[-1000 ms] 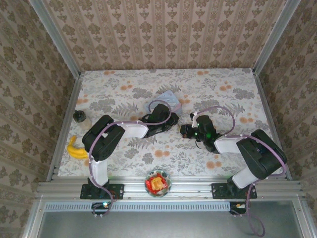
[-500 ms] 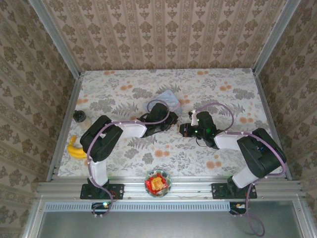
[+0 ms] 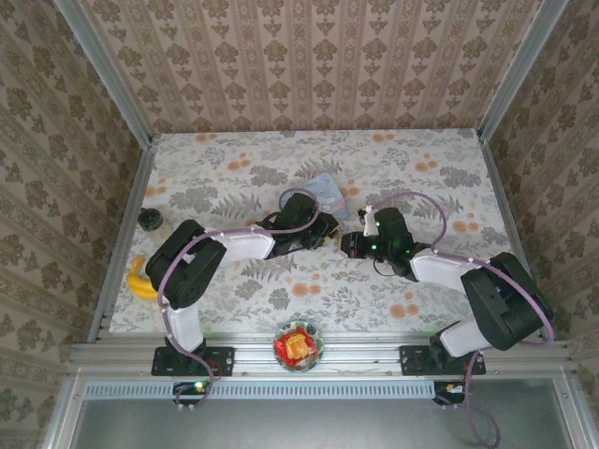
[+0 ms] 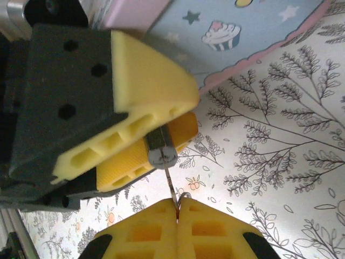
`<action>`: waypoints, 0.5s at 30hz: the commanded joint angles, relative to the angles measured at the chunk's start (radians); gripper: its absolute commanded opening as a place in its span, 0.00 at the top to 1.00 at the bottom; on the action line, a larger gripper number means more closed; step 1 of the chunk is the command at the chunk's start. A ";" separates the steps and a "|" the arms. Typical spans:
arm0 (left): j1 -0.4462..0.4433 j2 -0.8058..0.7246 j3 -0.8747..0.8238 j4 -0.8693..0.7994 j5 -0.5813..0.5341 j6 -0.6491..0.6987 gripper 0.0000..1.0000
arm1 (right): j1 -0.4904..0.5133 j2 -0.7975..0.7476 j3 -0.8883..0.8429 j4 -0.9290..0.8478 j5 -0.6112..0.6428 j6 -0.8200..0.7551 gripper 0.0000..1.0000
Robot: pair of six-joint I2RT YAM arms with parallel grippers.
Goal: Unlock a padlock with a key
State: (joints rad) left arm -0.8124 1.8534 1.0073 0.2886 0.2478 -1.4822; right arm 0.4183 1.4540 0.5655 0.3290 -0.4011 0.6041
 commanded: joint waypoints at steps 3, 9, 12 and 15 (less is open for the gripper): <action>-0.038 0.047 -0.044 -0.151 0.232 -0.166 1.00 | -0.009 -0.035 0.070 0.001 -0.023 0.007 1.00; -0.036 0.055 -0.036 -0.149 0.235 -0.164 1.00 | -0.009 -0.024 0.054 0.019 -0.005 0.045 1.00; -0.037 0.058 -0.038 -0.142 0.237 -0.165 1.00 | -0.009 -0.021 0.051 0.023 0.005 0.058 1.00; -0.035 0.059 -0.039 -0.138 0.237 -0.163 1.00 | -0.008 -0.014 0.056 0.020 0.004 0.066 1.00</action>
State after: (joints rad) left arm -0.8131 1.8519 1.0080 0.2962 0.2695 -1.4937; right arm 0.4122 1.4479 0.5835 0.2951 -0.4049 0.6464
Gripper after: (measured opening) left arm 0.280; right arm 0.062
